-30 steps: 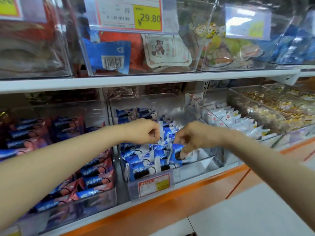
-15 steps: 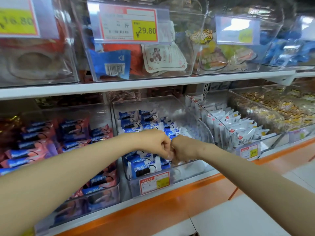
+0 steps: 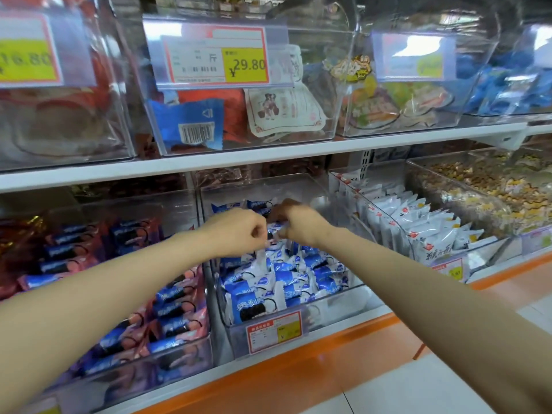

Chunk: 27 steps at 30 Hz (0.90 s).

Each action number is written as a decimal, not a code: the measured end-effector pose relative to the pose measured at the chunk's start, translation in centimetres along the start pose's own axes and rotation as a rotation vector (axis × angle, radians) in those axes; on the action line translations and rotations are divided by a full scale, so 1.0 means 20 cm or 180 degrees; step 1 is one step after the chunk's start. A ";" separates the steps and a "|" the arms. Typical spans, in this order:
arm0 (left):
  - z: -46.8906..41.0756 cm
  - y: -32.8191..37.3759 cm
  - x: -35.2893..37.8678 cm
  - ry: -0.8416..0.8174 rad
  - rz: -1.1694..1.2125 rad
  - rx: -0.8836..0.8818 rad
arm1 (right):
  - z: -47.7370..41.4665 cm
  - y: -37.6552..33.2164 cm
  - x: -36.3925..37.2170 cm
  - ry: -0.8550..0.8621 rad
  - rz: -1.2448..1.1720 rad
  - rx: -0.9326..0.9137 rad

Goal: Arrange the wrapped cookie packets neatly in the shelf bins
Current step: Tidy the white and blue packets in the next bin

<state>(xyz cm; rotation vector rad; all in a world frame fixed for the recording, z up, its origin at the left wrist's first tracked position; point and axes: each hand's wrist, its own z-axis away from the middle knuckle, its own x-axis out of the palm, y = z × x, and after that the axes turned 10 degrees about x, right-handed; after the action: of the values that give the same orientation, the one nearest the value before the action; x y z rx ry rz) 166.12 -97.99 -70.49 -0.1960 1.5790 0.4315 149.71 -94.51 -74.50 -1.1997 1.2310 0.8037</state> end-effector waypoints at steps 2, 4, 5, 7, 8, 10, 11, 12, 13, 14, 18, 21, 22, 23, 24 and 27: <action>0.04 -0.07 -0.02 0.0148 0.0057 -0.0155 | -0.05 -0.03 0.05 -0.0039 0.0289 0.0000; 0.06 -0.09 -0.01 0.0256 0.0203 -0.0129 | -0.07 -0.05 0.07 0.0022 0.0460 -0.0029; 0.07 -0.09 0.00 0.0299 0.0269 -0.0042 | -0.07 -0.06 0.07 0.0082 0.0537 -0.0063; 0.06 -0.07 0.03 0.0324 0.0375 0.0277 | -0.07 -0.06 0.02 0.0141 0.0544 -0.0025; 0.05 -0.04 0.05 0.0282 0.0409 0.0494 | -0.06 -0.05 -0.03 0.0130 0.0455 0.0066; 0.00 0.02 0.09 0.0077 0.0489 0.0971 | -0.04 -0.01 -0.17 0.0167 0.0316 0.0246; -0.03 0.05 0.12 -0.0065 0.0532 0.1238 | -0.01 0.02 -0.26 0.0255 0.0302 0.0291; -0.07 0.10 0.16 -0.0222 0.0534 0.1508 | 0.02 0.05 -0.33 0.0331 0.0273 0.0340; -0.10 0.14 0.19 -0.0372 0.0501 0.1725 | 0.06 0.09 -0.40 0.0357 0.0226 0.0371; -0.14 0.18 0.22 -0.0520 0.0427 0.1871 | 0.11 0.13 -0.45 0.0331 0.0179 0.0354; -0.25 0.22 0.33 -0.1064 -0.0414 0.2216 | 0.32 0.22 -0.49 -0.0126 -0.0001 0.0109; -0.26 0.18 0.34 -0.1233 -0.0888 0.2212 | 0.42 0.24 -0.44 -0.0648 -0.0070 -0.0064; -0.26 0.17 0.34 -0.1235 -0.0966 0.2203 | 0.43 0.25 -0.41 -0.0787 0.0138 -0.0138; -0.26 0.16 0.34 -0.1222 -0.0981 0.2195 | 0.43 0.25 -0.38 -0.0917 0.0473 -0.0233; -0.25 0.15 0.34 -0.1195 -0.0953 0.2200 | 0.43 0.25 -0.35 -0.1047 0.0847 -0.0346; -0.24 0.13 0.34 -0.1082 -0.0862 0.2180 | 0.41 0.24 -0.26 -0.1391 0.1561 -0.0534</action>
<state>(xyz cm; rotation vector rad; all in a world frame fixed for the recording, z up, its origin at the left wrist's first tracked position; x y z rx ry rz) 160.24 -96.47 -76.83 0.1831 1.2601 -0.2850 146.30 -84.70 -71.28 -0.7896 1.1127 1.4714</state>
